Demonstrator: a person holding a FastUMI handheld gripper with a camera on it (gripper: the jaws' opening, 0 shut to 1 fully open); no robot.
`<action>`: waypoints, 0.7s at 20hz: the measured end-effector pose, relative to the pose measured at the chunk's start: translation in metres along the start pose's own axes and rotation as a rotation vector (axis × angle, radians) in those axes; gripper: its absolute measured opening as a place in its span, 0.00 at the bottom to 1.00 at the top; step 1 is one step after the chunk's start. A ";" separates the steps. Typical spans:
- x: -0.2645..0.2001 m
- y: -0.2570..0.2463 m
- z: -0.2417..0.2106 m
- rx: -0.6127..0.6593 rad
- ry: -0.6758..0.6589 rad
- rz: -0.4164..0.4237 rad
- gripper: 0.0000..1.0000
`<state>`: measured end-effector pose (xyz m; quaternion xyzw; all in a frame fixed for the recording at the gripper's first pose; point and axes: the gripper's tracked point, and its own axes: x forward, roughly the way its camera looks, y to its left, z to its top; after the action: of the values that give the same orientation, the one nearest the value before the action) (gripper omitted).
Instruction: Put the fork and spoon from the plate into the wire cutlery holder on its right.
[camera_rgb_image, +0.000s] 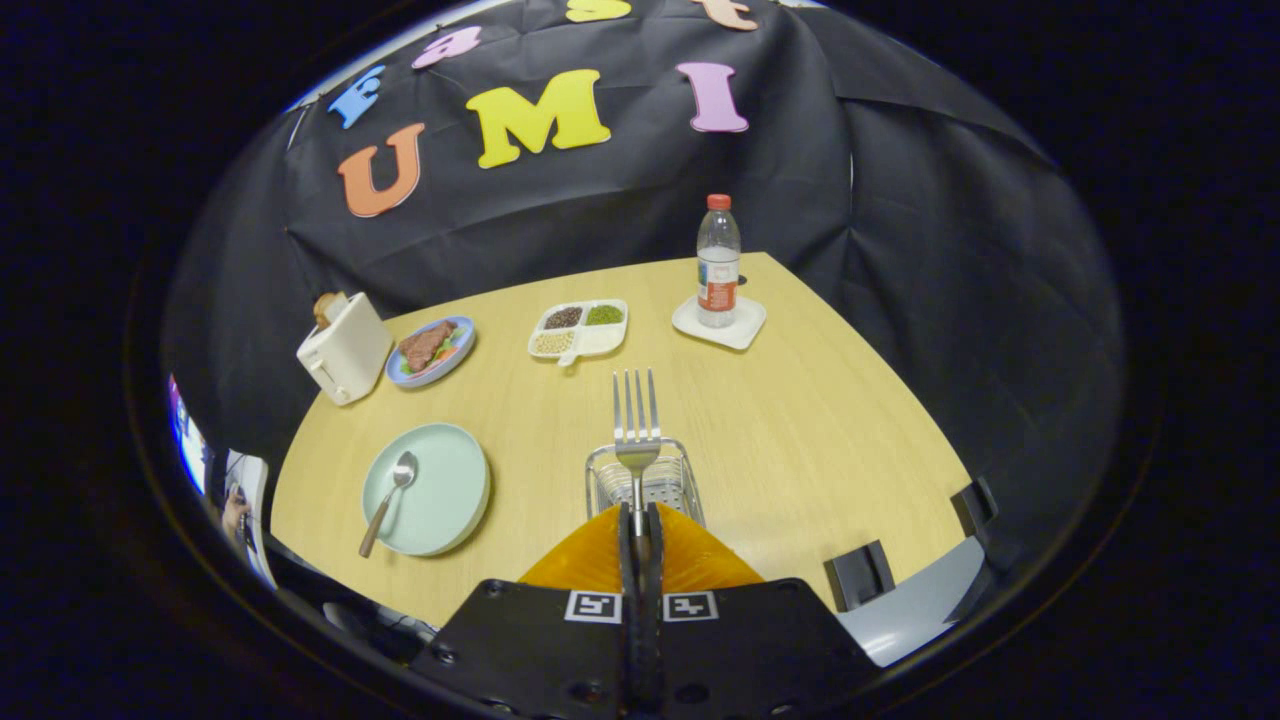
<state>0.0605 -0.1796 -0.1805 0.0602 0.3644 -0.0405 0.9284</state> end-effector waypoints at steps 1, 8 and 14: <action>0.002 0.002 -0.003 -0.003 0.005 0.008 0.00; 0.012 0.001 -0.016 0.003 0.027 0.017 0.07; 0.010 -0.002 -0.013 0.024 0.002 0.003 0.34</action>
<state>0.0591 -0.1805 -0.1967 0.0720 0.3650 -0.0434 0.9272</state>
